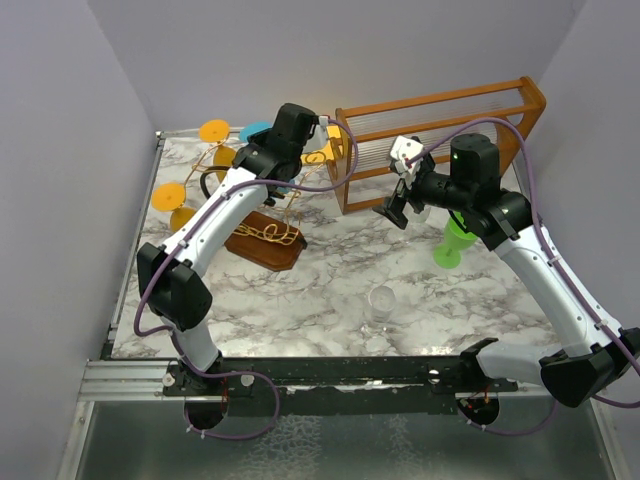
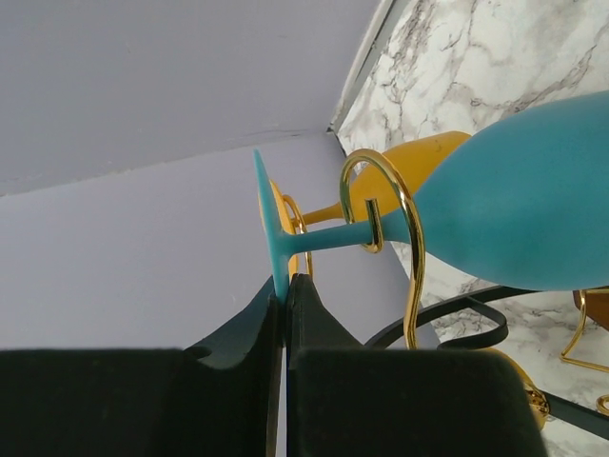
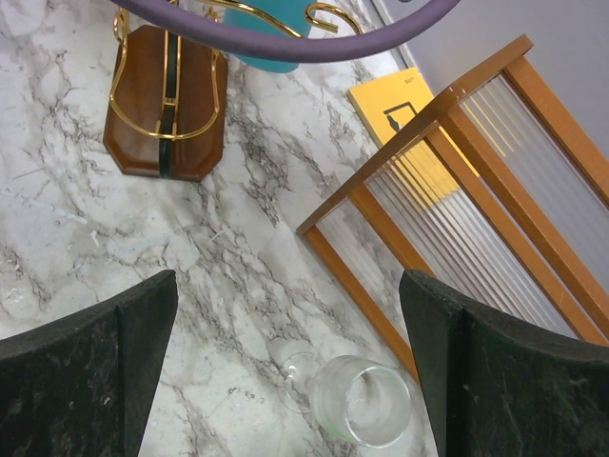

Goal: Place the wine glass upside down on the wine glass rack

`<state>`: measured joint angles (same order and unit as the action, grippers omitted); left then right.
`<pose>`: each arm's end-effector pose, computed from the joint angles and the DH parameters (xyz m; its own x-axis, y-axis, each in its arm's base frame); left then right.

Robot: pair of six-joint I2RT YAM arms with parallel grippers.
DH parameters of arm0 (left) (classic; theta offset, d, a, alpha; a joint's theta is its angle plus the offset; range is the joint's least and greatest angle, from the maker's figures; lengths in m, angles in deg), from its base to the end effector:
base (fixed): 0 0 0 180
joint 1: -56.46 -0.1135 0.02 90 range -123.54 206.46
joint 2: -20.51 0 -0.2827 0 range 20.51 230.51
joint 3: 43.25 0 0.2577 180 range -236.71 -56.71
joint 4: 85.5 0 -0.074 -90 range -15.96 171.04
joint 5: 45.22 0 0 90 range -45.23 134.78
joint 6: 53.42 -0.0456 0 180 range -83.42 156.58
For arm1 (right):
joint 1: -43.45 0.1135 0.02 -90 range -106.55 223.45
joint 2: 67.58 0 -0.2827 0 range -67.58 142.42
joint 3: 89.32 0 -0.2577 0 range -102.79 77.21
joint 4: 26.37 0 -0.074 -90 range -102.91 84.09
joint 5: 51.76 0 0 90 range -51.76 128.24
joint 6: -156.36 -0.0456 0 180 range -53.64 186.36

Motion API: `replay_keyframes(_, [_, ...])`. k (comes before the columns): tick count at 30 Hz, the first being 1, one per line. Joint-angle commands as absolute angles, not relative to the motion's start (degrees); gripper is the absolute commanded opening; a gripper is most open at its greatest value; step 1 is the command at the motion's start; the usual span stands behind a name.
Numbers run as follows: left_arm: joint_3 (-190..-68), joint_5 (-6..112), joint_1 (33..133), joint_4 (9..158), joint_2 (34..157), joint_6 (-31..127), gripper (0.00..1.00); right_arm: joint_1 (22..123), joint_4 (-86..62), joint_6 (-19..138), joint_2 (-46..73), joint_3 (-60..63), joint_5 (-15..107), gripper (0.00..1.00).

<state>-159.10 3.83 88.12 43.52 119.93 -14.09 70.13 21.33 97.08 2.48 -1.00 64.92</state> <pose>0.3585 -0.1860 0.4038 -0.3547 0.9051 -0.2345 0.3334 0.3568 0.8727 0.2287 0.1378 0.4238 0.0513 -0.4850 -0.8730 -0.8554 0.4298 -0.2891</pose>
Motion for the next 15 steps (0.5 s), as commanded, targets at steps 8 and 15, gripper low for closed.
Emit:
replay_keyframes(8, [-149.4, -6.6, 90.6, 52.1, 114.7, -15.0, 0.0, 70.1, 20.0, 97.7, 2.3, -0.4, 66.4, 1.0])
replay_keyframes(15, [-148.7, -5.9, 90.7, 50.6, 114.1, -12.7, 0.0, 70.2, 20.1, 97.6, 2.2, -0.4, 66.3, 1.0])
